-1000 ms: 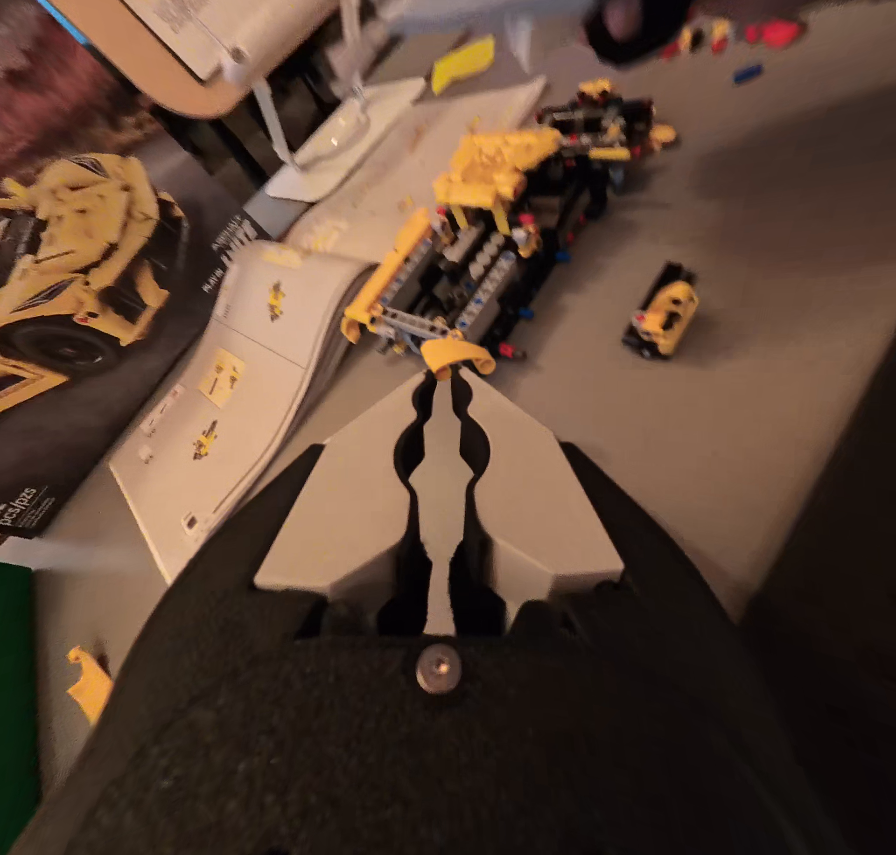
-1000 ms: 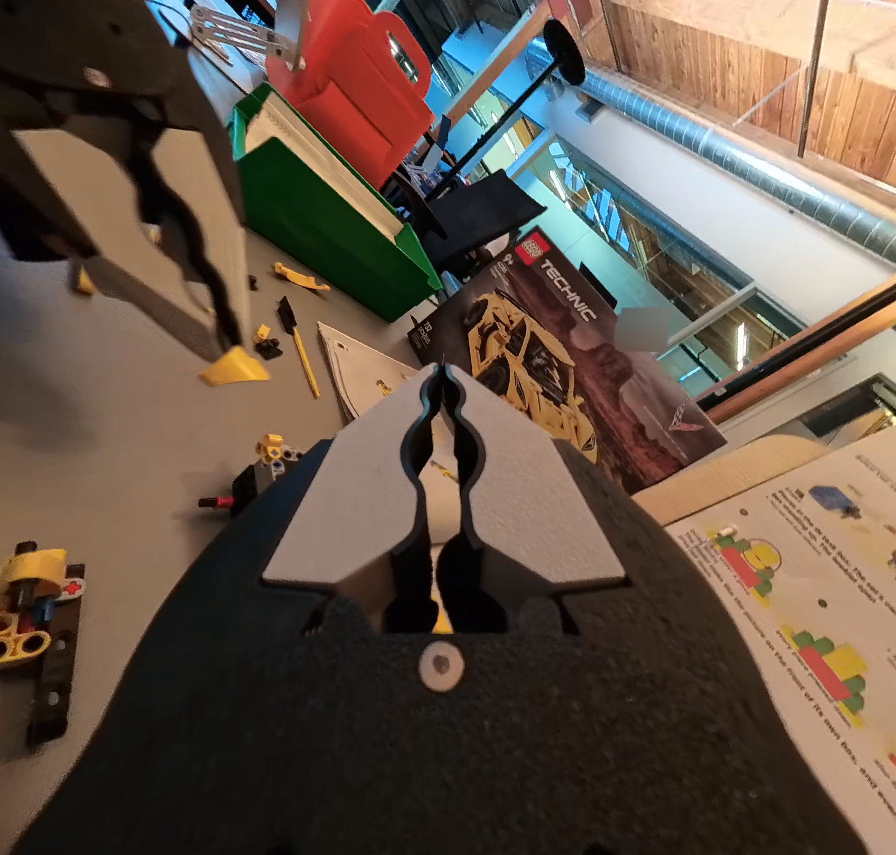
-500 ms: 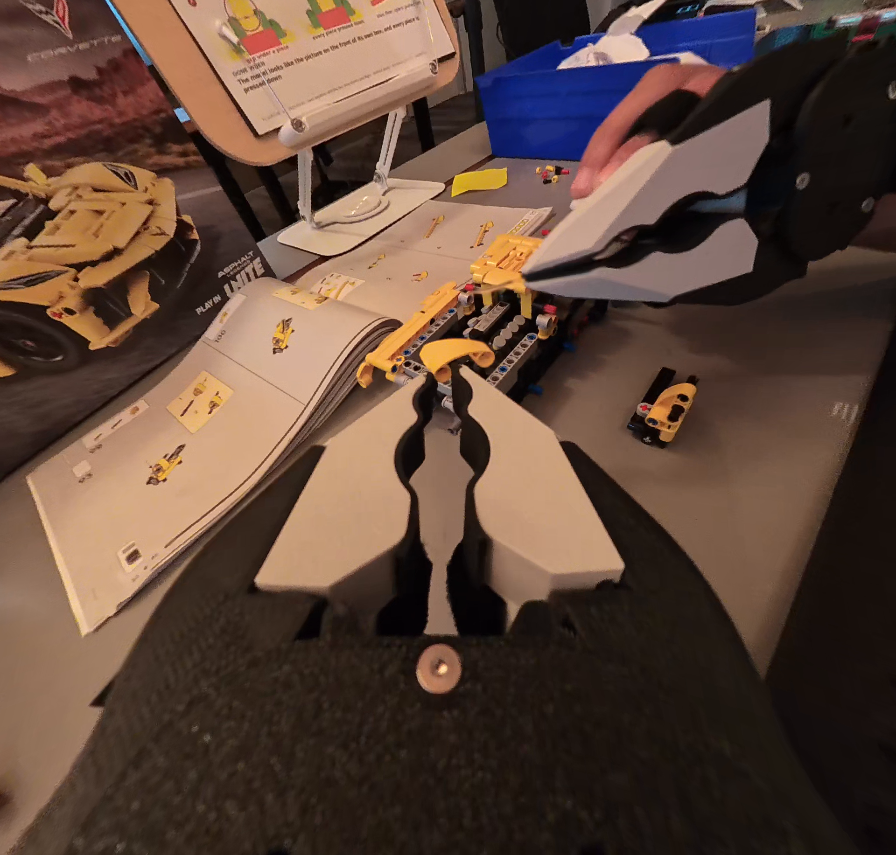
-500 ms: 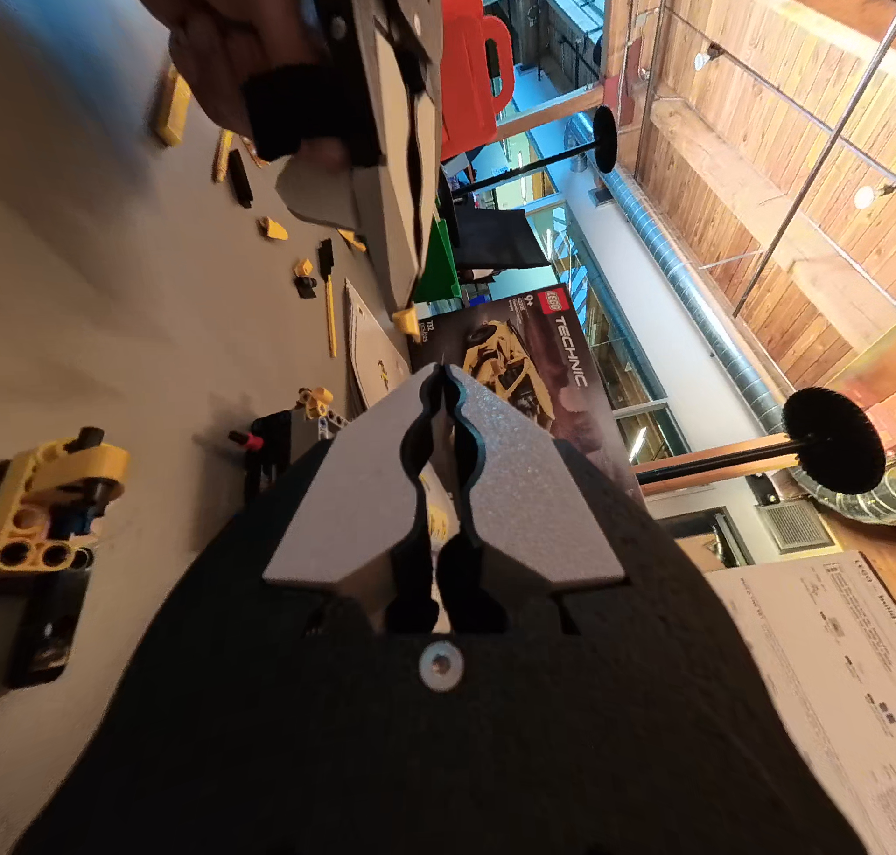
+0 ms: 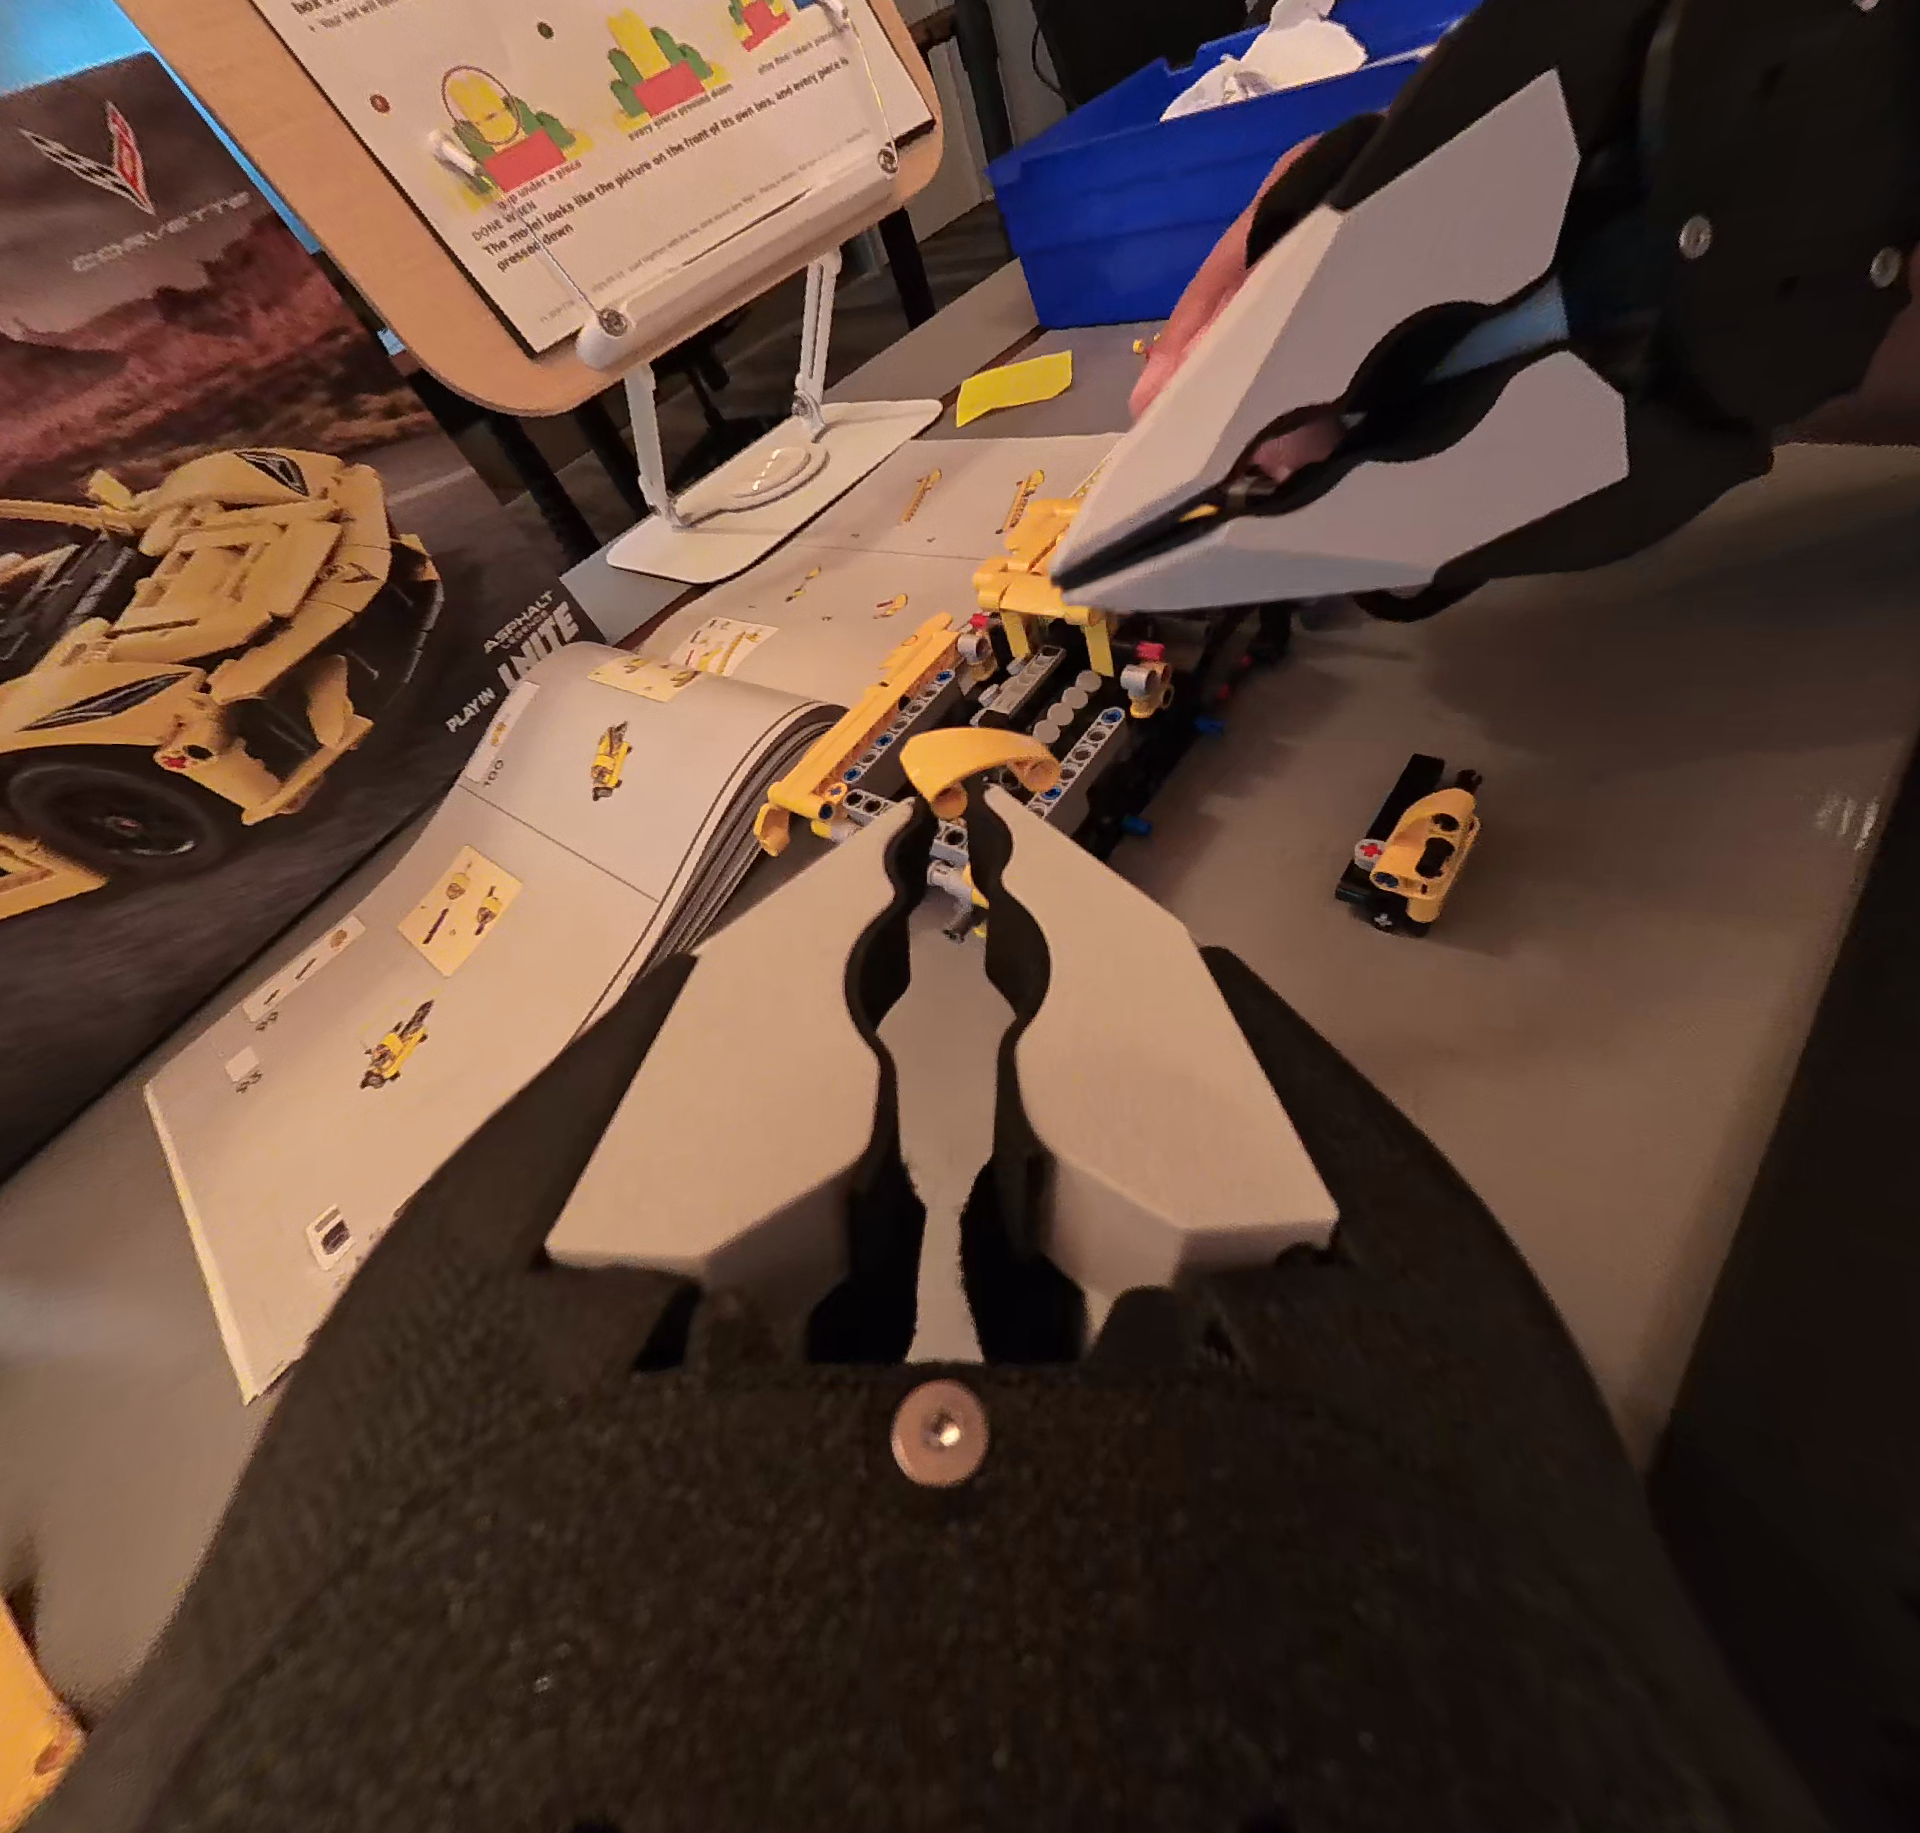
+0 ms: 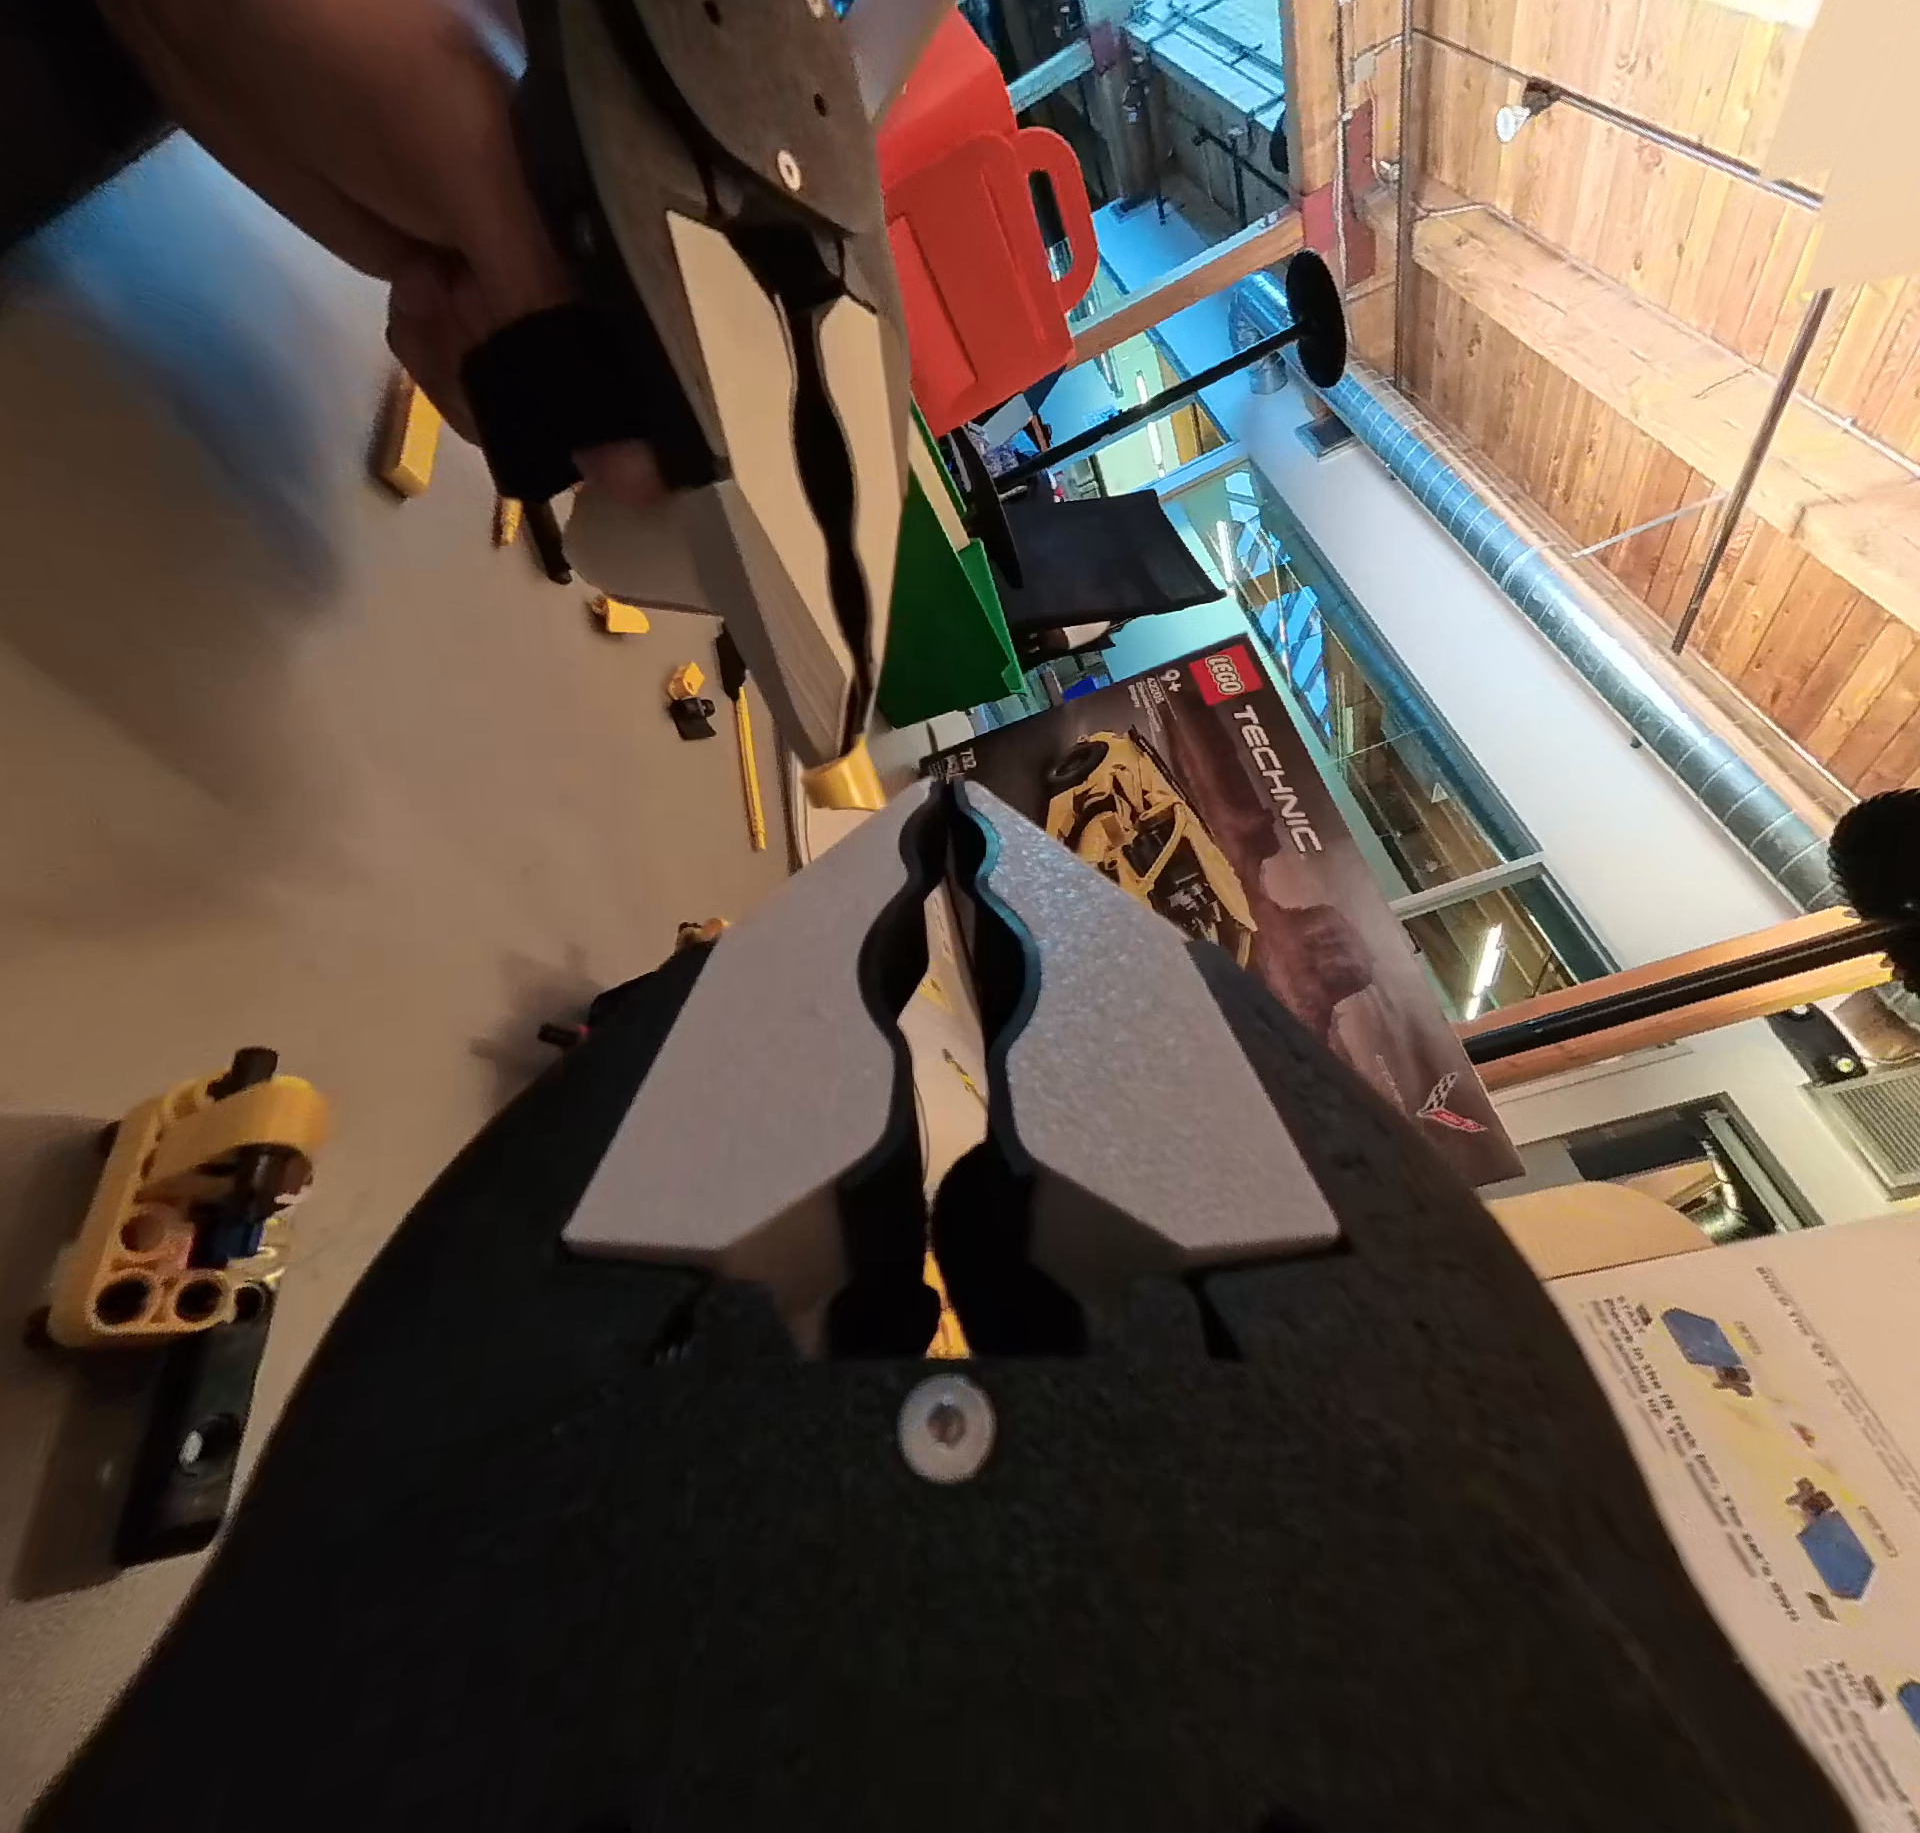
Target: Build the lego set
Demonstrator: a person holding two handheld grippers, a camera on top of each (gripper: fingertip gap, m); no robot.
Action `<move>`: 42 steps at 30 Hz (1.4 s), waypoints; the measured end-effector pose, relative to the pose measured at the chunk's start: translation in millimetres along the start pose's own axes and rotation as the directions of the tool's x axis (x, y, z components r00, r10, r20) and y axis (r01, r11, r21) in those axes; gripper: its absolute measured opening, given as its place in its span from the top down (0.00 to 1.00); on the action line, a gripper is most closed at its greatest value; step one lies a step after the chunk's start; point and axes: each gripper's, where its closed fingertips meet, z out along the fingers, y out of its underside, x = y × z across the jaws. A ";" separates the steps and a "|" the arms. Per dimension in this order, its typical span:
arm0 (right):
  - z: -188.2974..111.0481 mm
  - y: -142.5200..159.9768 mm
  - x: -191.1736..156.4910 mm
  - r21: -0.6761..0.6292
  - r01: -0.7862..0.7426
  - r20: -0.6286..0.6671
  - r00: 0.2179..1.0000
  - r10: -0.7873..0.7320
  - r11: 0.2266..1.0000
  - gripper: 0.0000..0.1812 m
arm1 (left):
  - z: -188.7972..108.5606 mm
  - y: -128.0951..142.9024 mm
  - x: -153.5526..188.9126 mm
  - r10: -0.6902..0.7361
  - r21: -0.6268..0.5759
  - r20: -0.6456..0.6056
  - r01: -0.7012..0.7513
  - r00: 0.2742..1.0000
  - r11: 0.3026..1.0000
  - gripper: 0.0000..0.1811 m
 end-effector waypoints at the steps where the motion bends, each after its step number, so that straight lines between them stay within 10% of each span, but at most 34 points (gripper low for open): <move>1: -0.5 0.3 2.3 0.006 -0.020 -0.007 1.000 0.020 1.000 1.00 | 0.4 0.5 0.3 -0.001 -0.002 -0.002 0.001 1.000 1.000 0.97; 18: -2.9 18.1 8.8 -0.112 -0.498 0.052 0.861 0.506 0.860 1.00 | 1.6 1.5 1.2 -0.010 -0.008 -0.001 0.010 1.000 1.000 0.97; 42: 0.6 0.2 -12.8 -0.085 0.126 0.031 0.992 -0.124 0.988 1.00 | 6.1 4.6 9.6 0.159 -0.039 0.029 -0.157 0.987 0.987 0.97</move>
